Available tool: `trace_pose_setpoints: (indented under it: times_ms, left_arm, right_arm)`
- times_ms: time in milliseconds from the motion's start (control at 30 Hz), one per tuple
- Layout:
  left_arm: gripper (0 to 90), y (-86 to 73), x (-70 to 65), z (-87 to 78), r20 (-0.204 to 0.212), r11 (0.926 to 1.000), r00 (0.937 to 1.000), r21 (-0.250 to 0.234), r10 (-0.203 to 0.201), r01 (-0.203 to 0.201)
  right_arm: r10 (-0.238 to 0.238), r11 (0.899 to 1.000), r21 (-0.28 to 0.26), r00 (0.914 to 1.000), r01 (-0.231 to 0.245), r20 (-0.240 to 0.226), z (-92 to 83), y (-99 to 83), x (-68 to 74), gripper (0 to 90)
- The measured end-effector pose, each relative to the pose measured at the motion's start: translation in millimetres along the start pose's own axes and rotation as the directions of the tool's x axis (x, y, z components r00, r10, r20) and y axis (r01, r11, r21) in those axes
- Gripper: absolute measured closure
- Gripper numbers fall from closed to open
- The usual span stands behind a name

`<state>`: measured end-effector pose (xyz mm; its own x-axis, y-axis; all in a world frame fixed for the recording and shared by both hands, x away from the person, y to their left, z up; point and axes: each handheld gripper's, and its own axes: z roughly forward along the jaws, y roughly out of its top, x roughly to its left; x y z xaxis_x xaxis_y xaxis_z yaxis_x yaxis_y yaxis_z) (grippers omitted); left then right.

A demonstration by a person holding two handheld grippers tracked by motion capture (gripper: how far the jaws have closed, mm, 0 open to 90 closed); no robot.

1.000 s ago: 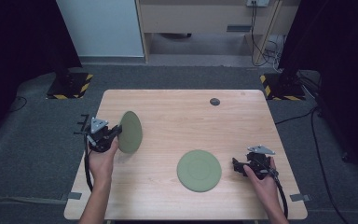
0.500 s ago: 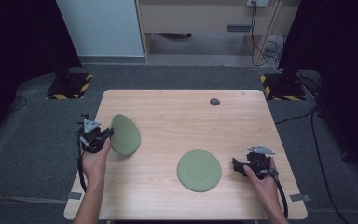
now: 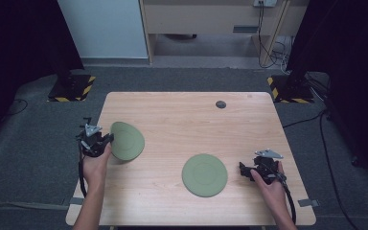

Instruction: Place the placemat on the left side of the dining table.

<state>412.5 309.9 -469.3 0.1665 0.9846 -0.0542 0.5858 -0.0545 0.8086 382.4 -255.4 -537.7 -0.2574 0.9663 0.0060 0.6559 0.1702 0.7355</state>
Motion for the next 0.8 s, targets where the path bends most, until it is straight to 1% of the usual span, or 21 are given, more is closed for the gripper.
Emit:
trace_pose_setpoints:
  times_ms: [167,200,233,300,400,500,633,667,800]
  left_arm:
    - [80.9,-3.9,5.5,5.5,-0.009,0.9999,0.9999,0.014,-0.008,0.008]
    - [79.5,-6.6,8.0,7.5,-0.014,0.9996,0.9997,0.021,-0.019,0.019]
    - [78.9,-6.6,8.0,7.5,-0.014,0.9996,0.9997,0.021,-0.019,0.019]
    - [77.5,-8.3,10.6,9.4,-0.019,0.999,0.9996,0.039,-0.02,0.02]
    - [76.1,-9.5,14.6,11.3,-0.013,0.9984,0.9996,0.051,-0.025,0.026]
    - [74.4,-10.1,15.9,12.9,-0.012,0.998,0.9997,0.059,-0.021,0.022]
    - [71.1,-13.2,20.8,19.5,-0.016,0.9942,0.9997,0.106,-0.016,0.018]
    - [70.4,-14.7,23.5,22.0,-0.014,0.9928,0.9996,0.117,-0.023,0.025]
    - [67.9,-15.6,26.4,25.1,-0.019,0.9906,0.9994,0.133,-0.029,0.032]
  right_arm:
    - [-0.001,1.0,0.003,1.0,0.001,0.002,0.6,0.4,-0.9,5.5]
    - [0.0,1.0,0.003,1.0,0.0,0.002,0.5,0.4,-0.9,5.5]
    - [0.0,1.0,0.003,1.0,0.0,0.002,0.5,0.4,-0.9,5.5]
    - [-0.001,1.0,0.004,1.0,0.001,0.002,0.4,0.3,-0.8,5.5]
    - [-0.004,1.0,0.004,1.0,0.004,0.003,0.4,0.2,-0.8,5.5]
    - [-0.004,1.0,0.004,1.0,0.004,0.005,0.4,0.2,-0.7,5.5]
    - [-0.004,1.0,0.004,1.0,0.004,0.006,0.2,0.0,-0.3,5.5]
    - [-0.005,1.0,0.005,1.0,0.005,0.006,0.0,-0.1,-0.1,5.5]
    - [-0.004,1.0,0.007,1.0,0.004,0.006,0.0,-0.1,-0.1,5.5]
